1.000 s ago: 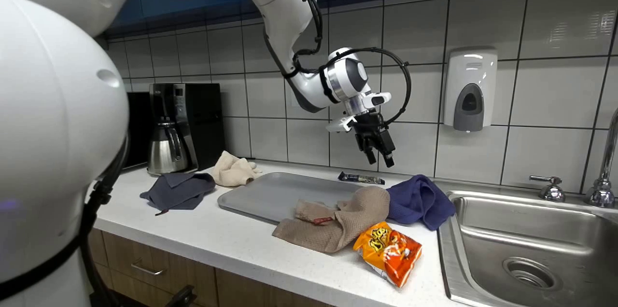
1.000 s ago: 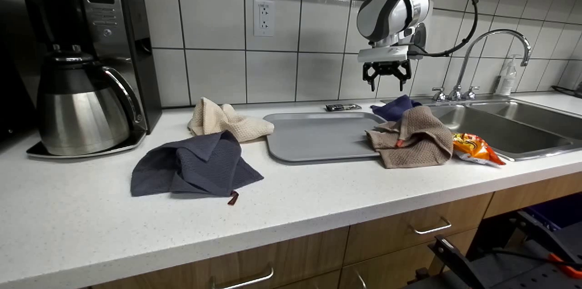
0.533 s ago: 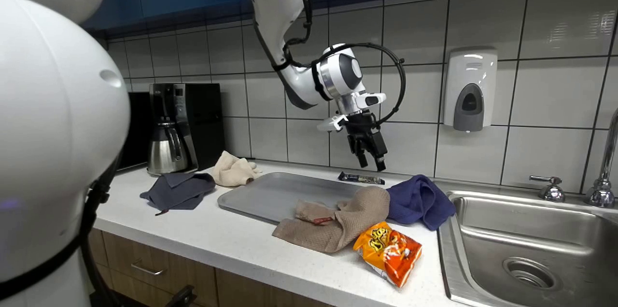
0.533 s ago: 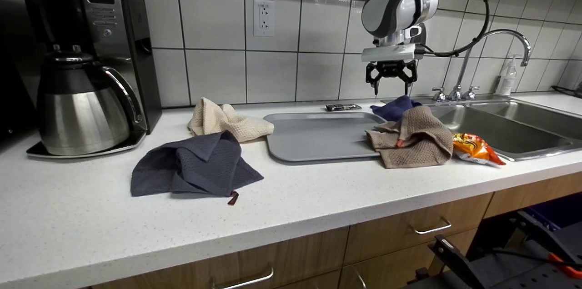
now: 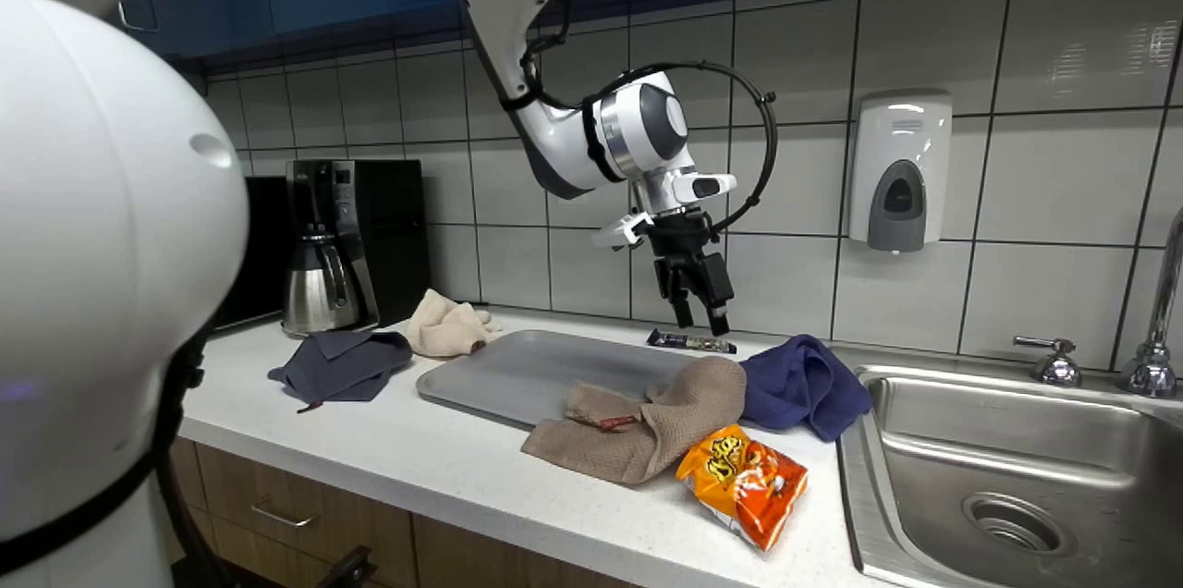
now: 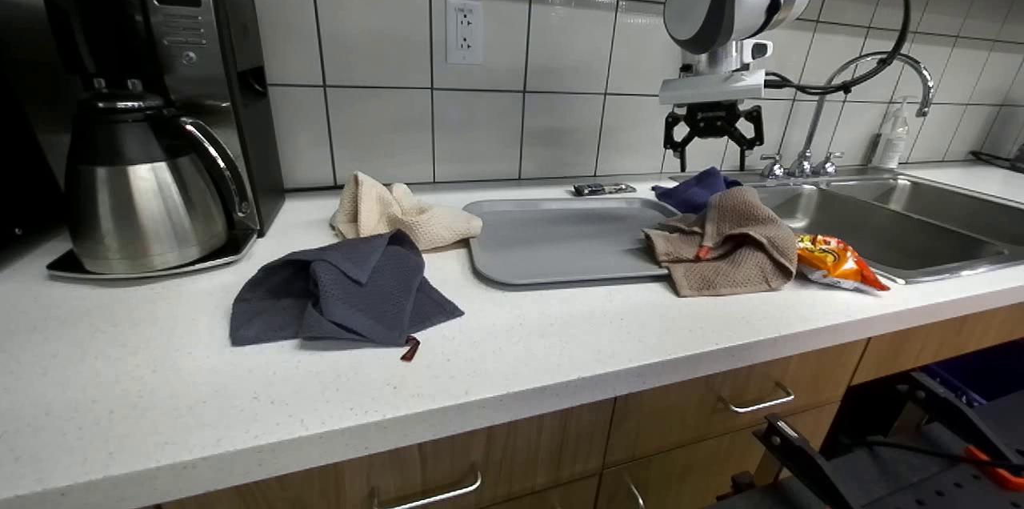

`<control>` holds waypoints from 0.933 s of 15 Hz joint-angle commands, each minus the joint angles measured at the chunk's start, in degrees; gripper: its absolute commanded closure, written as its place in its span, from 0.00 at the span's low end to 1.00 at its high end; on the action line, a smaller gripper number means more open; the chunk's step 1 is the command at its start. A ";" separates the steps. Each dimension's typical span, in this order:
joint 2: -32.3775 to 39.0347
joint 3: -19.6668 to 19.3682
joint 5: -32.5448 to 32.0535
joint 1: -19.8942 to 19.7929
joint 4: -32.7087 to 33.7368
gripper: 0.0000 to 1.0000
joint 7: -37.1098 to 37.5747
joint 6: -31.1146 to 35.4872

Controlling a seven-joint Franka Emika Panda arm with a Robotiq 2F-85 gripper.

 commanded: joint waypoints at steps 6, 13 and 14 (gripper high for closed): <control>-8.15 0.95 -4.78 -2.84 -10.51 0.00 3.15 -0.80; -8.97 1.27 -5.74 -5.16 -12.17 0.00 4.07 -0.93; -8.78 1.36 -5.60 -5.36 -11.99 0.00 3.95 -0.82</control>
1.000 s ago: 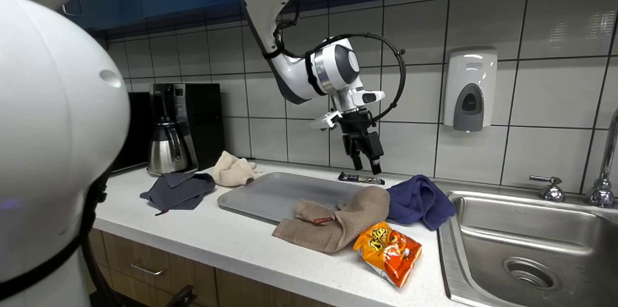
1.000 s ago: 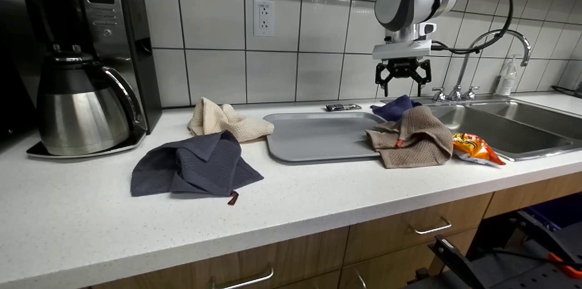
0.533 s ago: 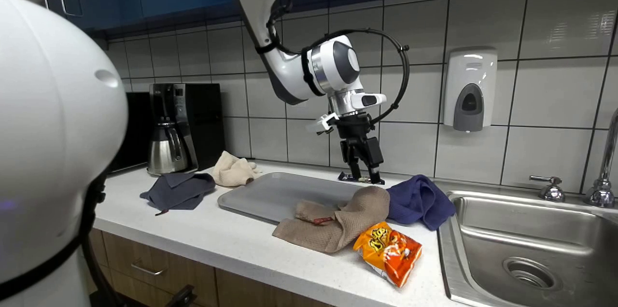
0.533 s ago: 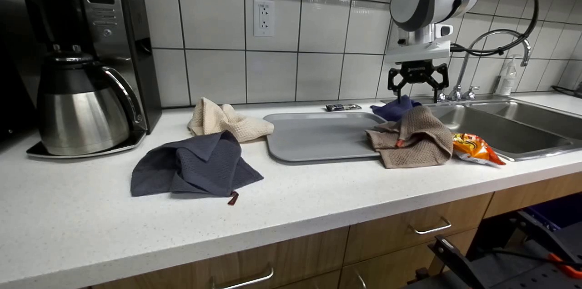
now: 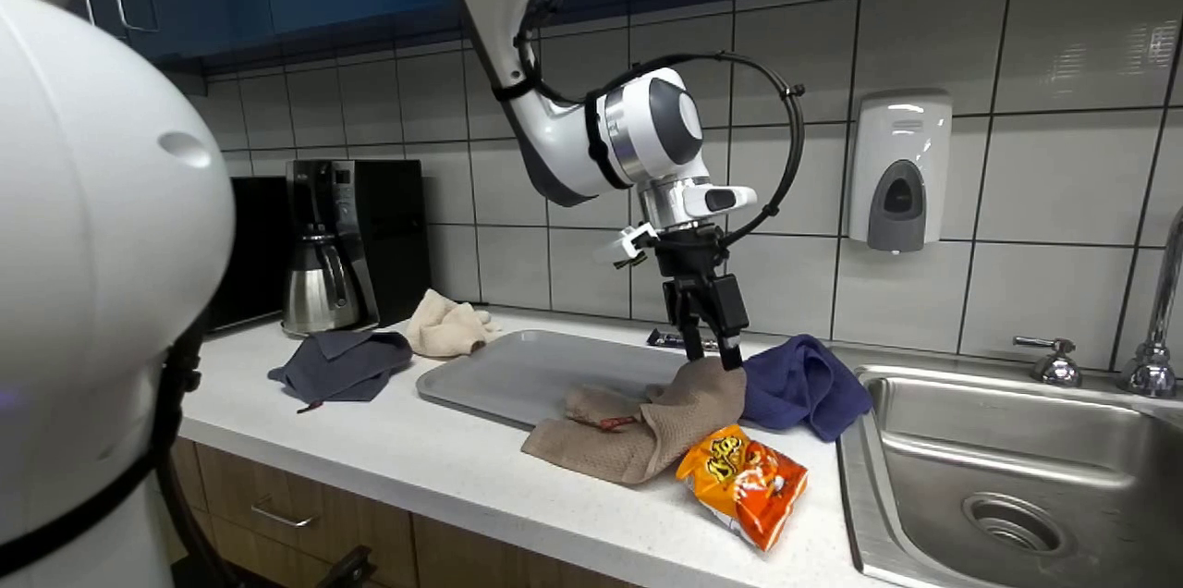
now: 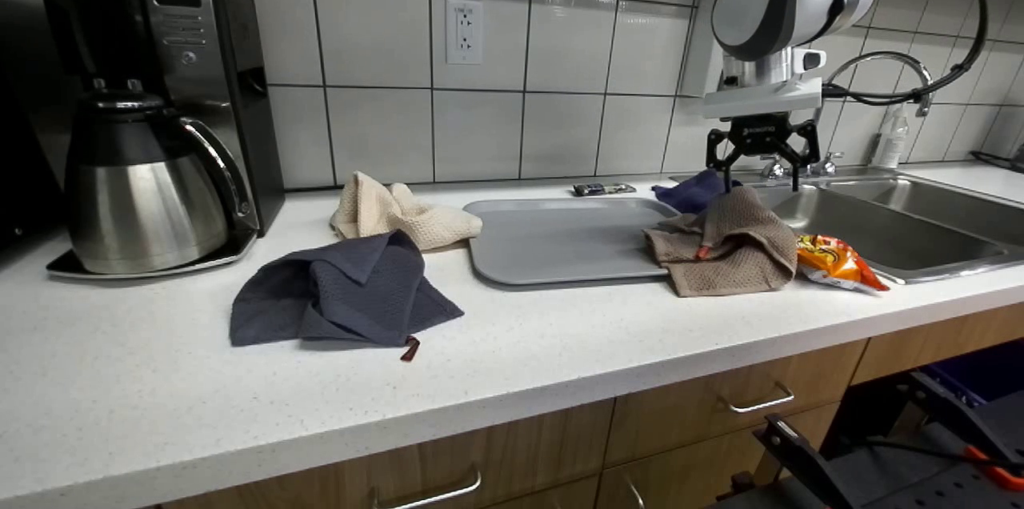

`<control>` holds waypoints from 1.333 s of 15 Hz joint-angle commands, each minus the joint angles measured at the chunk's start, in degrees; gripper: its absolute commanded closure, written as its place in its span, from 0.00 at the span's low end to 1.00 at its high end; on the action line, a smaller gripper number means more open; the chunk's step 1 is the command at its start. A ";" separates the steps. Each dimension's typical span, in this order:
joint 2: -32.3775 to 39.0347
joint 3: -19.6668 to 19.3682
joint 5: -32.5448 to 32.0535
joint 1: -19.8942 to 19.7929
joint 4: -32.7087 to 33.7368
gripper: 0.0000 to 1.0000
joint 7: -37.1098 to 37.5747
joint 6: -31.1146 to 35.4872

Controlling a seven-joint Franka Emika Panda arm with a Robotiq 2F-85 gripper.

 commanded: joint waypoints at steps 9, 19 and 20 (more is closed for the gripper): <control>-0.71 1.97 -1.18 -1.98 1.06 0.00 1.54 -0.66; 2.65 2.01 0.03 -2.73 3.62 0.00 1.25 -0.24; 3.13 2.00 0.20 -2.85 4.07 0.00 1.12 -0.28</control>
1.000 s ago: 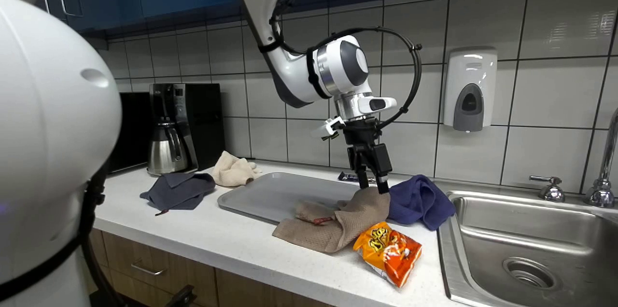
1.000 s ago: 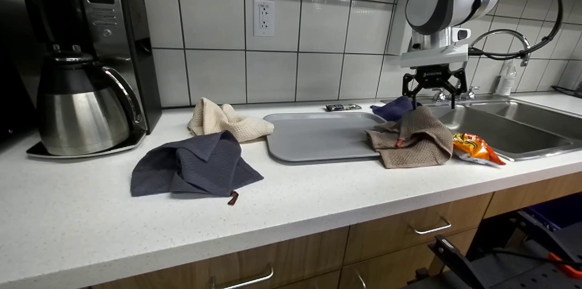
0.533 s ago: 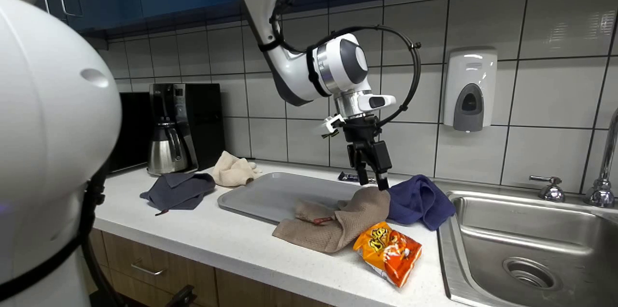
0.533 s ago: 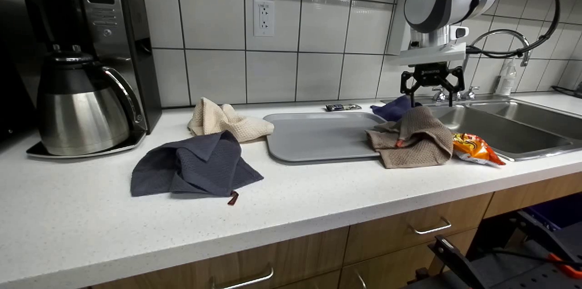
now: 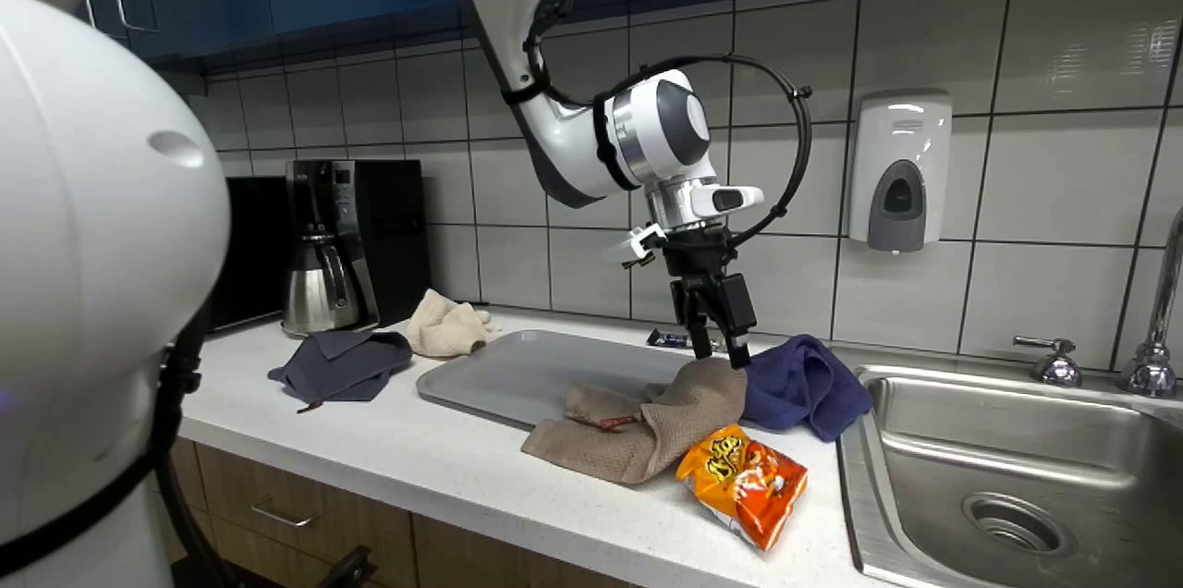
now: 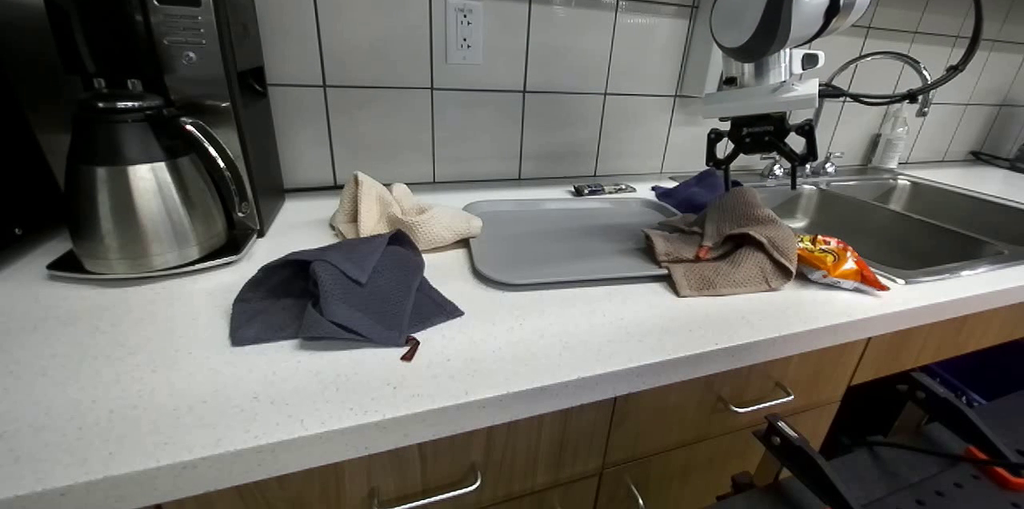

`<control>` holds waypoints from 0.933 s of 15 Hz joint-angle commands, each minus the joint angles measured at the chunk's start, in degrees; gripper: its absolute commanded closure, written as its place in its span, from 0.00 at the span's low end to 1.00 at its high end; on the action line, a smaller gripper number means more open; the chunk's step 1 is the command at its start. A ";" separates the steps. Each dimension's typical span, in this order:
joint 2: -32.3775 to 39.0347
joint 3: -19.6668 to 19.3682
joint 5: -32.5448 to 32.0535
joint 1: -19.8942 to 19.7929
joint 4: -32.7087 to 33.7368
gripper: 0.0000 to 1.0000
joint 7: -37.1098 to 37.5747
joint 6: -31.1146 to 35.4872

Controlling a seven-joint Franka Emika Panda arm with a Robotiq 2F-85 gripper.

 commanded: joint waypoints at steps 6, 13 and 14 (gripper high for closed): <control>4.35 1.32 0.39 -1.77 4.18 0.00 0.91 -0.65; 6.13 1.25 0.60 -1.41 5.41 0.00 0.66 -0.88; 6.10 1.22 0.59 -1.39 5.34 0.00 0.67 -0.87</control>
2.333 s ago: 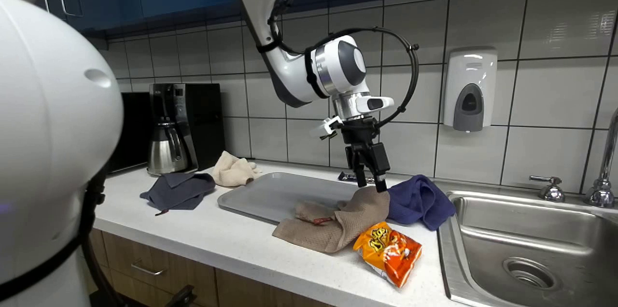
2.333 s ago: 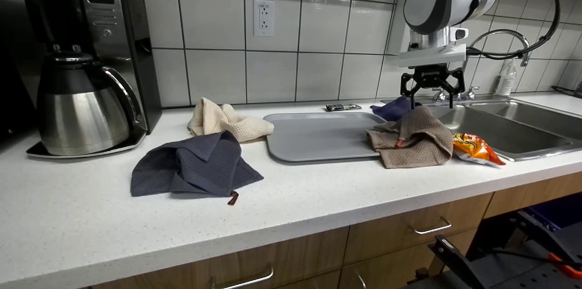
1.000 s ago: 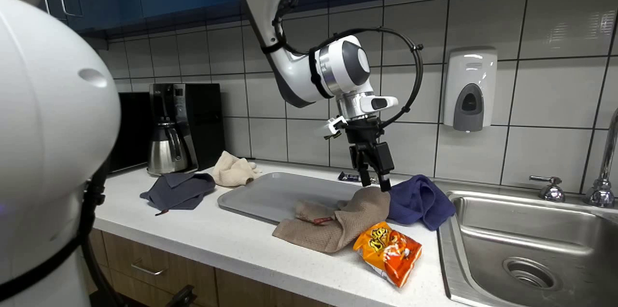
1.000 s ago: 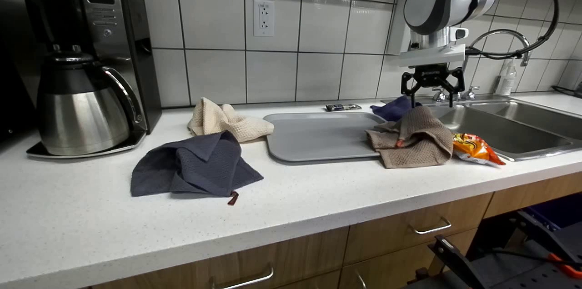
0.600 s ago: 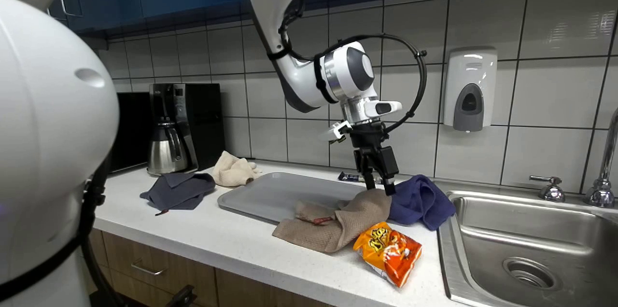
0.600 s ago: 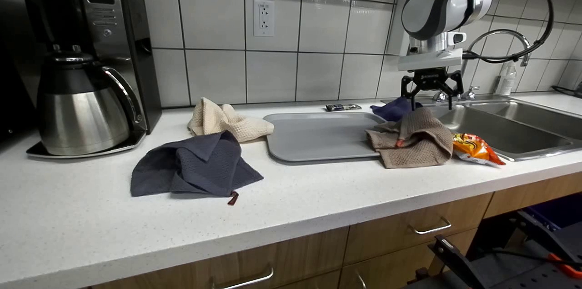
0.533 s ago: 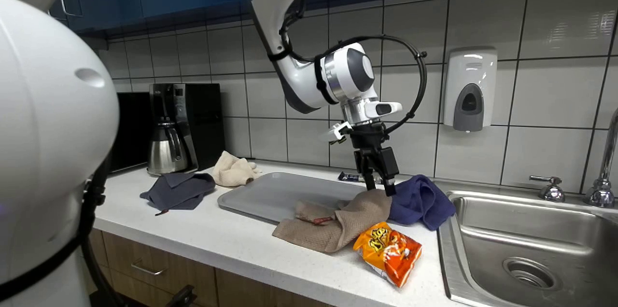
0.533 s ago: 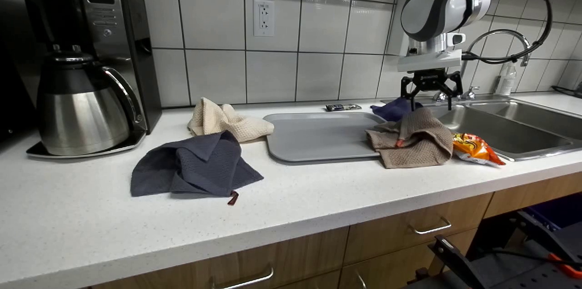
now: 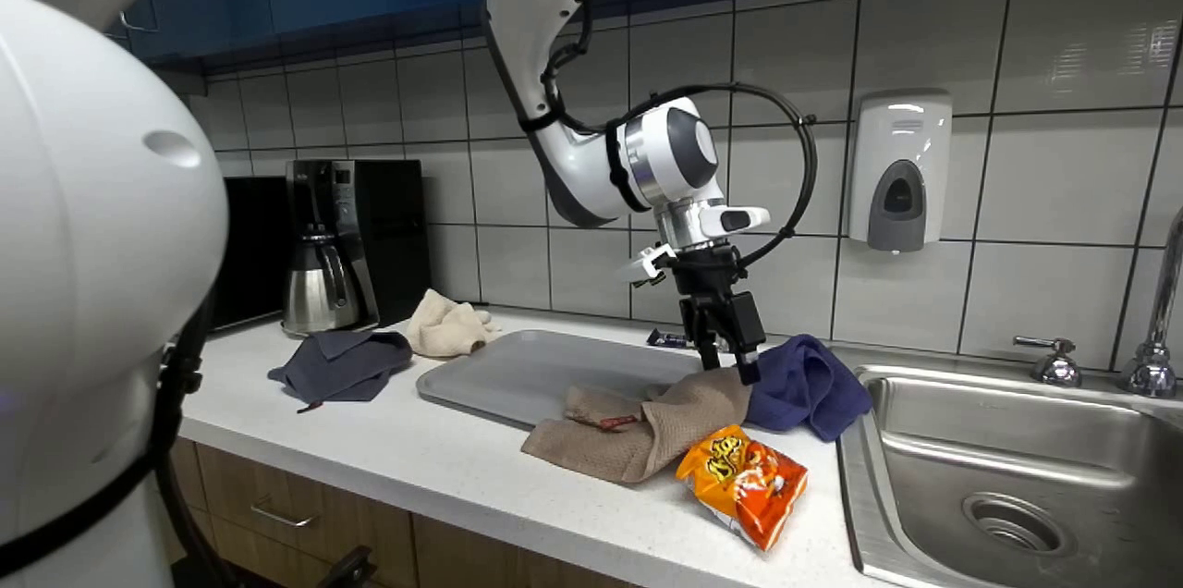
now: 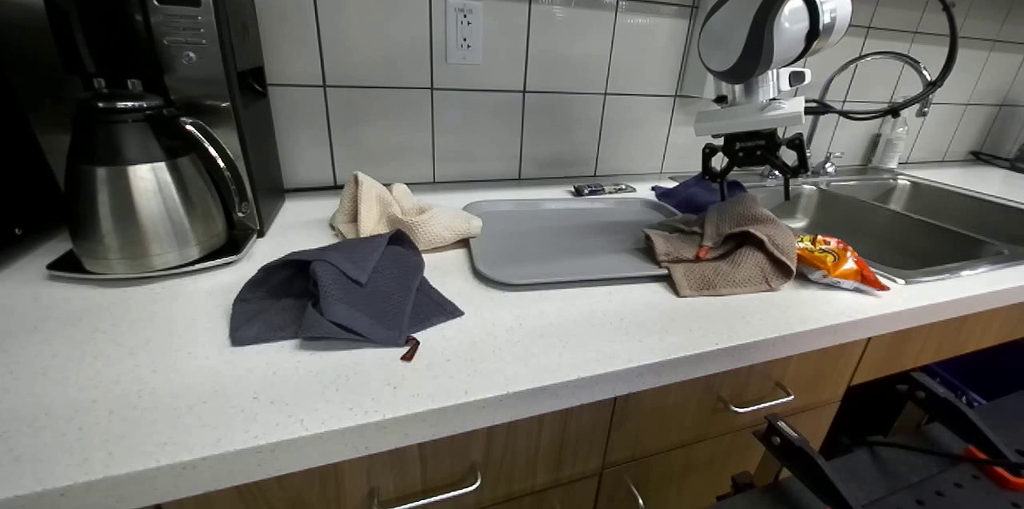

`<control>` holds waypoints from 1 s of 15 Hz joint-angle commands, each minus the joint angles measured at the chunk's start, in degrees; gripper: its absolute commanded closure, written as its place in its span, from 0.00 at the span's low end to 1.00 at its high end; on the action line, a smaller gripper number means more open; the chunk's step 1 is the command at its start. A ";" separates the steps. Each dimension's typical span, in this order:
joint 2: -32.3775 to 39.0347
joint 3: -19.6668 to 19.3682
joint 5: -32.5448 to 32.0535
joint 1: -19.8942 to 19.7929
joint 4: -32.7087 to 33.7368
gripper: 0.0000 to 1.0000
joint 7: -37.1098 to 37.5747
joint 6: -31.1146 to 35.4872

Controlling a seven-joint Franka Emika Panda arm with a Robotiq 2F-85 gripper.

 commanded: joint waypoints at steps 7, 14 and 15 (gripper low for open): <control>-0.01 0.88 0.45 -1.03 -0.07 0.00 0.96 -0.64; 0.90 0.94 0.95 -0.99 -0.21 0.00 0.85 -0.65; 1.02 0.97 1.07 -1.02 -0.20 0.00 0.80 -0.67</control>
